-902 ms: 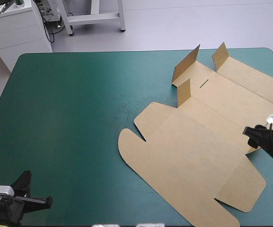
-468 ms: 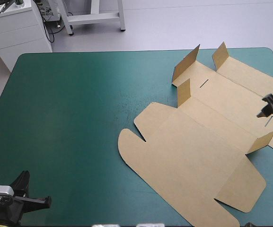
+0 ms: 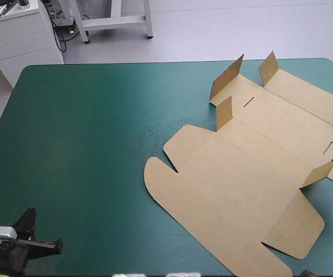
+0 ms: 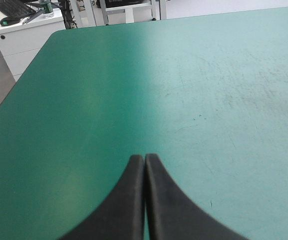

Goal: Fold the box

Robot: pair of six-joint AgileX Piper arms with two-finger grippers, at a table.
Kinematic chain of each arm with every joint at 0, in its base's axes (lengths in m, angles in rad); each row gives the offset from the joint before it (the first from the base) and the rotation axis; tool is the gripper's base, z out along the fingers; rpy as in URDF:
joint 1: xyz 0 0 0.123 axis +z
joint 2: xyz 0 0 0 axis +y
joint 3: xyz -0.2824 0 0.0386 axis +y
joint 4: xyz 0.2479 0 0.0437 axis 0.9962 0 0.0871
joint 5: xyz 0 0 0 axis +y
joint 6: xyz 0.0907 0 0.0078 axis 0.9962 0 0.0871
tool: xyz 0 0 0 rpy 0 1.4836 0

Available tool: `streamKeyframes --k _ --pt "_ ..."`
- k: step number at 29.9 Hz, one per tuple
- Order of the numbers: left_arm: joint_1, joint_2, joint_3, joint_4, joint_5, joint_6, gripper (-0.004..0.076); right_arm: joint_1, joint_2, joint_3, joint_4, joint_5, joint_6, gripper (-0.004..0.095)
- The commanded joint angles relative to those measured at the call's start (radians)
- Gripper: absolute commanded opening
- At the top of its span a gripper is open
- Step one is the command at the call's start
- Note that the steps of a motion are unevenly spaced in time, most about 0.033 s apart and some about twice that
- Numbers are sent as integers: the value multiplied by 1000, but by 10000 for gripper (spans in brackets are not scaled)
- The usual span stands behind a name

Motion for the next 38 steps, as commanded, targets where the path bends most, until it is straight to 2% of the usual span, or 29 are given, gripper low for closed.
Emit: streamKeyframes --k 1,18,27,29,31,34,35,38 --pt "-5 -16 -21 -1 -75 -4 -32 -8 15 -4 8 -17 -25 712" --pt "-5 -16 -21 -1 -75 -5 -32 2 106 17 125 -107 -115 644" --pt "-5 -16 -21 -1 -75 -8 -32 114 185 19 116 -147 -108 624" --pt "-5 -16 -21 -1 -75 -8 -32 122 187 19 109 -157 -98 545" --pt "-5 -16 -21 -1 -75 -8 -32 124 187 19 105 -157 -93 401" --pt "-5 -16 -21 -1 -75 -8 -32 124 187 19 43 -140 -71 59" --pt "-5 -16 -21 -1 -75 -8 -32 124 187 19 23 -132 -59 -23" --pt "-5 -16 -21 -1 -75 -8 -32 124 187 19 20 -119 -59 -23"
